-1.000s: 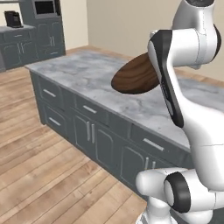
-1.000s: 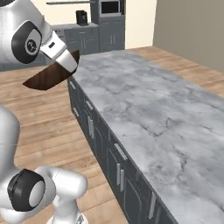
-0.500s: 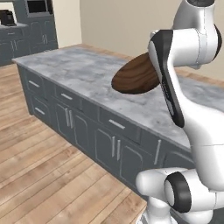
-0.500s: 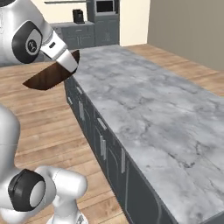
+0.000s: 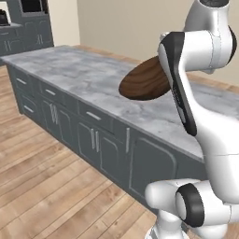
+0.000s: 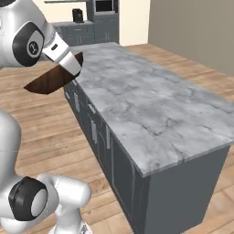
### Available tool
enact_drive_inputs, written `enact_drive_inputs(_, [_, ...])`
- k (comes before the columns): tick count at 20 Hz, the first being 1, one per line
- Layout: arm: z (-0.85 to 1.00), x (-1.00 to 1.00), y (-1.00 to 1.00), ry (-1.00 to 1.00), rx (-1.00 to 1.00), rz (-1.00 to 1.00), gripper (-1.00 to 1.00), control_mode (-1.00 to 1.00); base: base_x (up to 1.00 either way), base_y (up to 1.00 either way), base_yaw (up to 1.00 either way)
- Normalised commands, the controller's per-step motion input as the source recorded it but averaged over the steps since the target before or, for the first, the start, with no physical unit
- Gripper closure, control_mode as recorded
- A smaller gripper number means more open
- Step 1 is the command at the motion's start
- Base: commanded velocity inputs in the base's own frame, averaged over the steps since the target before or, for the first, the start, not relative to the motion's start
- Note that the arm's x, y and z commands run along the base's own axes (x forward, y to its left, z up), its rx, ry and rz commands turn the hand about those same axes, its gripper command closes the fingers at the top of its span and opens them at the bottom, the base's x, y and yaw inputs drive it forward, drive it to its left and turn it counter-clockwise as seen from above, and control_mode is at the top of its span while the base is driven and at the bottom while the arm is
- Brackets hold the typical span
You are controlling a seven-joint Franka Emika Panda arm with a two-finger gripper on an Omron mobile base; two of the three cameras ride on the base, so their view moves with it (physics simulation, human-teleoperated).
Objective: Pick up the bowls from the cabinet and place each bowl in front of a stool on the dining counter.
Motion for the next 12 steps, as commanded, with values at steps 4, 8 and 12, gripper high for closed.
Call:
enact_drive_inputs(4, [0.0,0.0,0.0,0.0,0.0,0.0,1.0,1.0,-0.5,-0.8,-0.04])
enact_drive_inputs(8, [0.0,0.0,0.0,0.0,0.0,0.0,1.0,1.0,-0.23,-0.81,-0.08])
enact_drive_inputs(12, [0.0,0.0,0.0,0.0,0.0,0.0,1.0,1.0,-0.08,-0.78,-0.16])
